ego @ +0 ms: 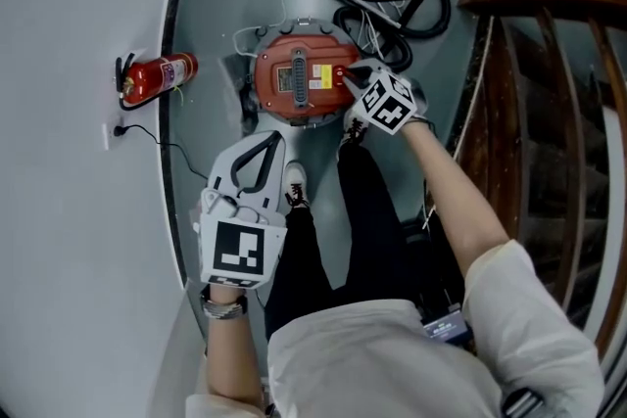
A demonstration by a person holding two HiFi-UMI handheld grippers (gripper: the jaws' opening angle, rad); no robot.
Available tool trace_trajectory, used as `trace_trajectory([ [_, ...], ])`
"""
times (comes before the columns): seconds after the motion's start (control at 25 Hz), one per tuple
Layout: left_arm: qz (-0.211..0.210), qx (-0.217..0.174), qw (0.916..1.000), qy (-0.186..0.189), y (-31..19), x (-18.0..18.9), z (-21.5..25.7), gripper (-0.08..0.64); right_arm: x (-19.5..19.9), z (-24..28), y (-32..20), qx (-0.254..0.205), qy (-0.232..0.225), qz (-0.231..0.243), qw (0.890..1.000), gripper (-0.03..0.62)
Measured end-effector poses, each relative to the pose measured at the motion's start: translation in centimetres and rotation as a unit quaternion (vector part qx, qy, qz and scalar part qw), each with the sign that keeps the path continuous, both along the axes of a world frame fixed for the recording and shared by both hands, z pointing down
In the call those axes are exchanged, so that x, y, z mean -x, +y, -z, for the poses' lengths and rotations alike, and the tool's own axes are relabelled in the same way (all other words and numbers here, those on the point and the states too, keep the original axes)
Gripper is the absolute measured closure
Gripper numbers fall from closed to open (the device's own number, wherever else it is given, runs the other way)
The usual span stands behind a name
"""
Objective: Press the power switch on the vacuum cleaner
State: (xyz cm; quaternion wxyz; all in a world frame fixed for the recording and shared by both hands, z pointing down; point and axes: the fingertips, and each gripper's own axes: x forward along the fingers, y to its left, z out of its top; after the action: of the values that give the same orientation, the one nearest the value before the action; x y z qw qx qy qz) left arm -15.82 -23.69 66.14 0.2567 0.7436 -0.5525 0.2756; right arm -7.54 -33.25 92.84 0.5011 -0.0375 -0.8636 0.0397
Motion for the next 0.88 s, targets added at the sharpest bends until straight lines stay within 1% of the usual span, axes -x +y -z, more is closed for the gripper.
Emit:
trace_trajectory([
  [0.08,0.005,0.0,1.0,0.003,-0.2,0.1,-0.3,0.558,0.2,-1.0,0.2,0.006,0.01,0.008,1.0,0.56],
  [0.32,0.002,0.0,1.0,0.006,-0.4,0.1,-0.6,0.558,0.4,-3.1,-0.3,0.003,0.025,0.018,1.0,0.56],
  [0.44,0.005,0.008,0.9999,0.007,0.0,0.3,-1.2,0.558,0.6,-4.0,-0.2,0.002,0.032,0.027,0.999,0.56],
  [0.68,-0.002,0.021,0.9997,0.012,0.9,-0.3,-2.1,0.558,0.3,-5.6,-0.2,0.001,0.051,0.026,0.998,0.56],
  [0.88,0.005,0.023,0.9995,0.022,0.9,-0.2,-2.7,0.558,0.4,-5.9,-0.1,0.002,0.051,0.029,0.998,0.56],
])
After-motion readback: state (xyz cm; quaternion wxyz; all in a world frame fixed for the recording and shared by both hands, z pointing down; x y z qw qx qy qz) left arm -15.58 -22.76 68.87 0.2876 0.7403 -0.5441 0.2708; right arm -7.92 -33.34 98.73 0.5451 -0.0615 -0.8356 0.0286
